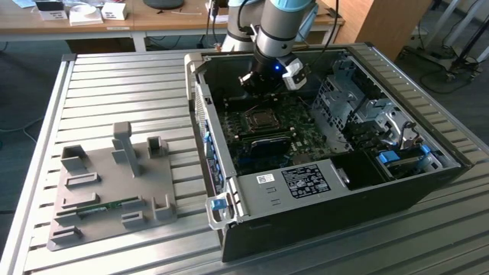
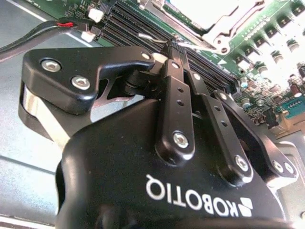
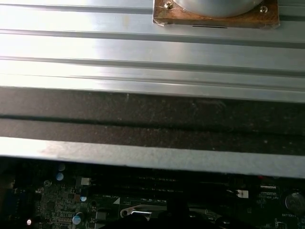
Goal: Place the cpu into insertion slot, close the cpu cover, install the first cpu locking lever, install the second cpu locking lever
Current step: 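Install the first cpu locking lever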
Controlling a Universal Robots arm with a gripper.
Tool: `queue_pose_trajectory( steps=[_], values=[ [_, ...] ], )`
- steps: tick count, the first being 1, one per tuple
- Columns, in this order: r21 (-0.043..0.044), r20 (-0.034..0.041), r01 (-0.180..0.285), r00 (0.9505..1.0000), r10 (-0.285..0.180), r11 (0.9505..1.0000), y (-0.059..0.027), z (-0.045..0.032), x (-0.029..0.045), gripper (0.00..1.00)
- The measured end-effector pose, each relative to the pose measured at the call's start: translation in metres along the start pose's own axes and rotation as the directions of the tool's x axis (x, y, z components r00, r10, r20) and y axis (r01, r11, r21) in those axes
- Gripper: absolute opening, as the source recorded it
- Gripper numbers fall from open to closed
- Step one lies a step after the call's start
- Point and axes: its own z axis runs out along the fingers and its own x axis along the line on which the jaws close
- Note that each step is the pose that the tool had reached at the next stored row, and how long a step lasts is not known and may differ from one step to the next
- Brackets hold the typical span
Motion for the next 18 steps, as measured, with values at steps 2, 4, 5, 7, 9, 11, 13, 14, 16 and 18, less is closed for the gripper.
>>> queue_pose_trajectory(
  steps=[2,4,5,7,9,11,13,14,16,18],
  values=[
    [-0.0001,0.0,0.0,1.0,0.0,1.0,-0.0002,0.001,0.0,0.11],
    [0.0,-0.0001,0.0,1.0,0.0,1.0,-0.0005,0.0021,-0.0005,0.11],
    [0.0,0.0,0.0,1.0,0.0,1.0,-0.0006,0.0027,-0.0009,0.11],
    [0.0,0.0,0.0,1.0,0.0,1.0,-0.0009,0.004,-0.0018,0.11],
    [0.0,0.0,0.0,1.0,0.0,1.0,-0.0011,0.0049,-0.0025,0.11],
    [0.0002,-0.0001,0.0,1.0,0.0,1.0,-0.0013,0.0055,-0.003,0.11],
    [0.0001,-0.0001,0.0,1.0,0.0,1.0,-0.0015,0.0058,-0.0033,0.11],
    [0.0,0.0,0.0,1.0,0.0,1.0,-0.0016,0.006,-0.0034,0.11],
    [-0.0001,0.0,0.0,1.0,0.0,1.0,-0.0018,0.0065,-0.0036,0.11],
    [-0.0002,0.0002,0.0,1.0,0.0,1.0,-0.0019,0.0074,-0.0036,0.11]
  ],
)
